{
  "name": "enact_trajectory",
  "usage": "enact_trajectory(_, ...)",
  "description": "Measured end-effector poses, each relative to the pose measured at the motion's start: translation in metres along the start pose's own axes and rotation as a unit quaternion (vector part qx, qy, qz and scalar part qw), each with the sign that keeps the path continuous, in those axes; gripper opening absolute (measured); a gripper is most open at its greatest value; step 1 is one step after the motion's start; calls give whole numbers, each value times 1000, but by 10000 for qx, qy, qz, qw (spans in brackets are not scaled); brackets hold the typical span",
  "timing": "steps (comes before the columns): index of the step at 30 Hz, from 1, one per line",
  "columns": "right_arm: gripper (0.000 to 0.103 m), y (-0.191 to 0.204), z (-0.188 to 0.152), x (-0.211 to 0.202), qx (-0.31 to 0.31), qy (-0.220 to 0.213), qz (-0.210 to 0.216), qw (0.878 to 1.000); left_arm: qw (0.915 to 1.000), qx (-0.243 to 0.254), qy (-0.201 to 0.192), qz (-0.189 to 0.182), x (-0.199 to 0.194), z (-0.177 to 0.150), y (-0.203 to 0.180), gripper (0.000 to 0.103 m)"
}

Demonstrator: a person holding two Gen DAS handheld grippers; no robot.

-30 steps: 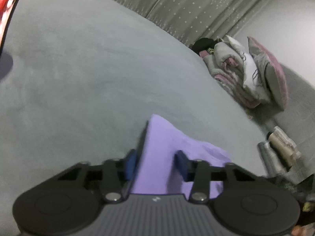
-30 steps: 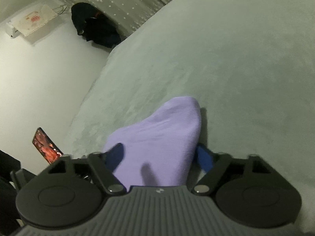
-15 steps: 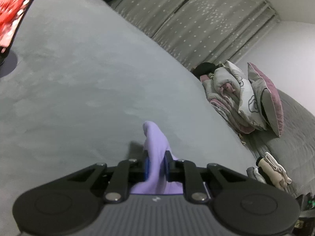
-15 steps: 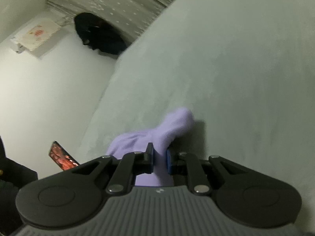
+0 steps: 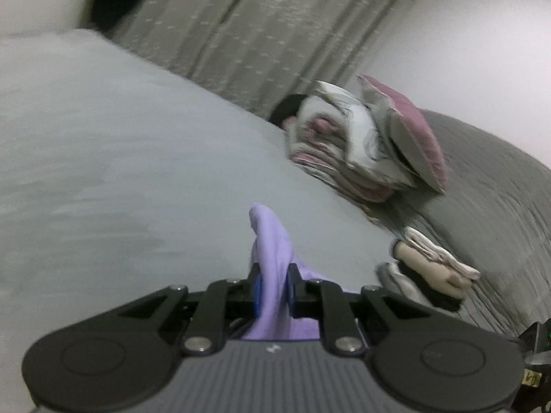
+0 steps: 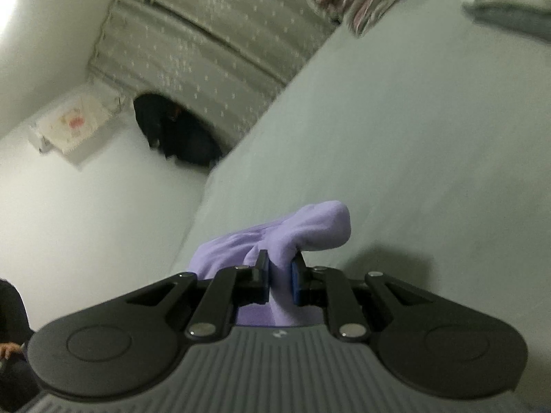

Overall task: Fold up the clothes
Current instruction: 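Carry the folded trousers with both grippers to the clothes stack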

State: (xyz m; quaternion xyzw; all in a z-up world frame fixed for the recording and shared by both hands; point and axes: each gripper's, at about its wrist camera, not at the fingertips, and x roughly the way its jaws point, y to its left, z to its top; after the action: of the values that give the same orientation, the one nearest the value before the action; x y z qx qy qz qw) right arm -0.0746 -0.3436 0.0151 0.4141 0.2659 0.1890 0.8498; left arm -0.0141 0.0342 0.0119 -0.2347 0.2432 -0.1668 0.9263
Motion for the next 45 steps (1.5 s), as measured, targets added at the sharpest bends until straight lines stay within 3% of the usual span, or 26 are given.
enact_trajectory(12, 15, -19, 39, -45, 92, -1189, -368, 9922, 9943, 578, 321, -832, 60, -33, -127, 14)
enact_trajectory(17, 15, -36, 70, -66, 192, -1567, -501, 9862, 9909, 722, 285, -1101, 83, -29, -174, 13)
enact_trajectory(22, 15, -40, 116, -83, -186, -1824, -705, 9805, 9862, 930, 159, -1364, 107, -20, -218, 13)
enact_trajectory(31, 15, -50, 219, -99, -724, -1997, -904, 9730, 9803, 806, -38, -1802, 159, 0, -280, 13)
enact_trajectory(37, 15, -53, 268, -95, -1056, -1973, -1096, 9684, 9772, 723, -157, -1992, 189, 11, -311, 13)
enact_trajectory(45, 15, -71, 310, -49, -1330, -1598, -1323, 9692, 9843, 317, -243, -1717, 231, 16, -304, 13)
